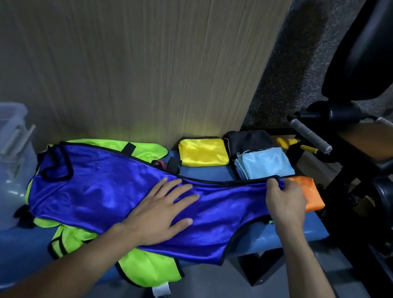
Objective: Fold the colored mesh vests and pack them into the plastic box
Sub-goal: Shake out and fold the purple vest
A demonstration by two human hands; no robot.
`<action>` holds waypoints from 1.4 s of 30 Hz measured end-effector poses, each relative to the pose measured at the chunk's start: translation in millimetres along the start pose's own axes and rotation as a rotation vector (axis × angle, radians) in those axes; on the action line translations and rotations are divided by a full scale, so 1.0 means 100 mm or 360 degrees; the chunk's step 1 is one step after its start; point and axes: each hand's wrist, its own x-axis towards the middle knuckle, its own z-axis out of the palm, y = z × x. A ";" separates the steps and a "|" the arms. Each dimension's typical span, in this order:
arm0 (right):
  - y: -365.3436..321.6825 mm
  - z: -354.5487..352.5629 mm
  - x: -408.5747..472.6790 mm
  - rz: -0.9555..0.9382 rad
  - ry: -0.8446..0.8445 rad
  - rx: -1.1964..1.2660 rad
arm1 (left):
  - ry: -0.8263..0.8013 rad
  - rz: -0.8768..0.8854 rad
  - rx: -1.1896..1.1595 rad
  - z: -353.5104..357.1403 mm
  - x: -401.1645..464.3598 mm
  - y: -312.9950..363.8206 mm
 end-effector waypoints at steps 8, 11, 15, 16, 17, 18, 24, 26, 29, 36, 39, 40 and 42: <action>0.01 -0.19 0.07 0.0156 0.0051 0.0247 | -0.0259 0.0055 0.0034 -0.02 0.08 0.20; -0.08 -0.29 0.09 0.0259 0.0119 0.0556 | -0.0393 0.0047 -0.0070 0.06 0.17 0.45; -0.28 -0.33 -0.01 0.0230 0.0107 0.0767 | -0.0344 0.0054 -0.0223 -0.02 0.23 0.52; -0.33 -0.31 -0.04 0.0211 0.0096 0.0780 | -0.0225 0.0064 -0.0226 -0.08 0.20 0.46; -0.37 -0.30 -0.07 0.0186 0.0081 0.0793 | -0.0103 0.0063 -0.0197 -0.14 0.15 0.37; -0.42 -0.27 -0.09 0.0146 0.0065 0.0798 | -0.0006 0.0042 -0.0137 -0.20 0.08 0.24; -0.60 0.03 -0.26 -0.0080 -0.0097 0.0707 | 0.0096 -0.0525 0.0381 -0.56 -0.48 -0.63; -0.65 0.13 -0.32 -0.0103 -0.0135 0.0671 | -0.0031 -0.0752 0.0484 -0.65 -0.60 -0.75; -0.70 0.22 -0.38 -0.0116 -0.0171 0.0705 | 0.0014 -0.0945 0.0535 -0.74 -0.77 -0.85; -0.79 0.38 -0.49 -0.0161 -0.0179 0.0672 | 0.0403 -0.0844 0.0502 -0.77 -1.07 -1.01; -0.79 0.39 -0.51 -0.0147 -0.0170 0.0672 | 0.0165 -0.0463 0.0069 -0.61 -1.02 -0.91; -0.79 0.39 -0.53 -0.0135 -0.0175 0.0687 | -0.0049 -0.0617 0.0040 -0.59 -1.02 -0.94; -0.78 0.37 -0.54 -0.0132 -0.0186 0.0726 | -0.0373 -0.1017 0.0035 -0.63 -1.04 -1.04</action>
